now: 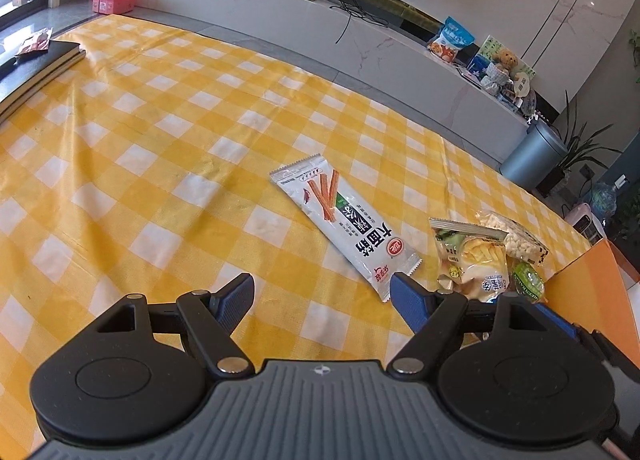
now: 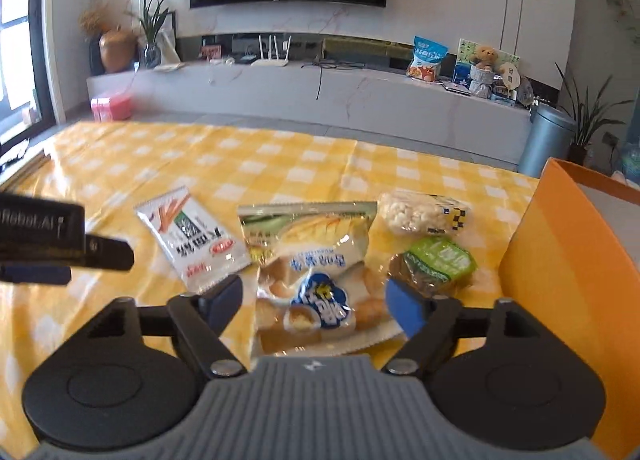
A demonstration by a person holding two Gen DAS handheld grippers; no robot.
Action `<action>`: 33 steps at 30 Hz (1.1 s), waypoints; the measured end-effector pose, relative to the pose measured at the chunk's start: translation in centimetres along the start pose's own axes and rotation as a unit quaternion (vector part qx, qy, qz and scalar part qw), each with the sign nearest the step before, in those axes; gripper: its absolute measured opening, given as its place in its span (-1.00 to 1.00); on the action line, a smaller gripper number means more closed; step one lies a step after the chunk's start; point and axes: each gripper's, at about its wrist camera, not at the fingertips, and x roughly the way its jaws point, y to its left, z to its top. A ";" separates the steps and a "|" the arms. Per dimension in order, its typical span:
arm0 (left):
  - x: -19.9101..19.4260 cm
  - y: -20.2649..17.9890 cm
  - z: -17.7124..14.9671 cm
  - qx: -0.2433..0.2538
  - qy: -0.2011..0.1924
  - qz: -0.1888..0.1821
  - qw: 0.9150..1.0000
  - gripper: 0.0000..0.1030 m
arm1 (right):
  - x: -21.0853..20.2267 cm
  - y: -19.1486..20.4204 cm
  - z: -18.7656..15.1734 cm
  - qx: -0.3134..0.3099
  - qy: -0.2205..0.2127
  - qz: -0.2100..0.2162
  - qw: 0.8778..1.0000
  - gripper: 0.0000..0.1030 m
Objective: Organize snacks
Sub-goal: 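Close the right tool on the bread pastry bag and lift it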
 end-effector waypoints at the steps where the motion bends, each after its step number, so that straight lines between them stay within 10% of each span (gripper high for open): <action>1: 0.1 0.0 0.0 0.002 0.001 0.002 1.000 0.76 | 0.3 0.0 0.1 0.005 -0.003 -0.001 1.000 0.68; 14: 0.3 -0.1 -0.1 0.019 0.003 0.013 1.000 0.76 | 5.0 0.3 -0.1 0.017 0.027 -0.011 0.999 0.86; 16: 0.4 -0.1 -0.2 0.020 0.004 0.014 1.000 0.76 | 5.4 0.3 -0.4 0.013 0.034 -0.017 0.999 0.38; 22: 0.6 -0.2 -0.3 0.021 0.005 0.017 1.000 0.76 | 3.8 0.6 -0.9 -0.022 0.045 -0.015 0.999 -0.02; 33: 0.1 -0.4 -0.1 0.021 0.000 0.012 1.000 0.76 | 1.8 -0.2 -2.0 0.007 0.055 0.059 0.997 0.27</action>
